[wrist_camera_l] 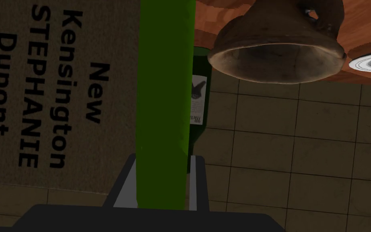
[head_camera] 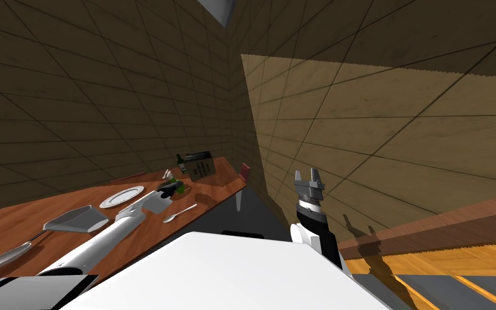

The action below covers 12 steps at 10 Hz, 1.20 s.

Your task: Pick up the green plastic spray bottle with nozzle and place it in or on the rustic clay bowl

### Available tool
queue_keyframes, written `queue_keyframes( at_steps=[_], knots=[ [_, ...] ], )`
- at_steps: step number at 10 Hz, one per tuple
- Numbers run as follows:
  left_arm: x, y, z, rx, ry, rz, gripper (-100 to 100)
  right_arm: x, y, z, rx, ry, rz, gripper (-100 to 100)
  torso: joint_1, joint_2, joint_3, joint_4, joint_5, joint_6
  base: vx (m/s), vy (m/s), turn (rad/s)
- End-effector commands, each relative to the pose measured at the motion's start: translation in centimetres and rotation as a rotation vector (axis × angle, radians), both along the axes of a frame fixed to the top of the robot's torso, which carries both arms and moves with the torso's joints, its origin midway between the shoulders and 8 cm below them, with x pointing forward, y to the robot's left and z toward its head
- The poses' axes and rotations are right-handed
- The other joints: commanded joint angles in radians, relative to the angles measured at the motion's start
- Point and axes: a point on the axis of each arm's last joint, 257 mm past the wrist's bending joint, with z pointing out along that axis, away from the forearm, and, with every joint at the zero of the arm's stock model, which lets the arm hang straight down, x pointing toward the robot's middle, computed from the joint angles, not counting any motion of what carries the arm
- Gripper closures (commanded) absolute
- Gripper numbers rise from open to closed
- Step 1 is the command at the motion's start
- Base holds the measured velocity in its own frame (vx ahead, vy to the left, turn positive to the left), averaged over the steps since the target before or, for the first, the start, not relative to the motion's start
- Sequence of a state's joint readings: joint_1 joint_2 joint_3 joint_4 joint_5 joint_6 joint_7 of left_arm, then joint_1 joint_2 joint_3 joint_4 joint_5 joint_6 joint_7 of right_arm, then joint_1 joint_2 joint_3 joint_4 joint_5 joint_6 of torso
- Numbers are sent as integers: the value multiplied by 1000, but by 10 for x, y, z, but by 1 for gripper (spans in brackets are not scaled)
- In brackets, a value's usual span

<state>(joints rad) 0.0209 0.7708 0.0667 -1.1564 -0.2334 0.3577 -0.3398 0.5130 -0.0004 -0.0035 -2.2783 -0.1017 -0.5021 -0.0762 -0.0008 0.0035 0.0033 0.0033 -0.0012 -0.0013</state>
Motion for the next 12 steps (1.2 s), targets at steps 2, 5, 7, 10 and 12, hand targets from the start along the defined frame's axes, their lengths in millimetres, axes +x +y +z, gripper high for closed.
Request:
queue_keyframes(
  at_steps=[2,5,7,10,12],
  knots=[
    [9,15,19,21,-35,17,100,0,0,0,0,0,0,0,1,0,0,-1,1,0,7,3,-16],
    [17,38,60,64,-99,46,100,0,0,0,0,0,0,0,1,0,0,0,0,-1,11,7,-30],
    [21,52,86,92,-136,65,100,0,0,0,0,0,0,0,0,1,1,0,-1,-1,13,8,-35],
    [22,75,126,138,-188,99,100,0,0,0,0,0,0,0,-1,1,1,0,-2,-1,-1,13,-38],
    [20,89,144,166,-209,127,100,0,0,0,0,0,0,0,-1,2,1,0,-2,-1,-19,34,-71]
  ],
)
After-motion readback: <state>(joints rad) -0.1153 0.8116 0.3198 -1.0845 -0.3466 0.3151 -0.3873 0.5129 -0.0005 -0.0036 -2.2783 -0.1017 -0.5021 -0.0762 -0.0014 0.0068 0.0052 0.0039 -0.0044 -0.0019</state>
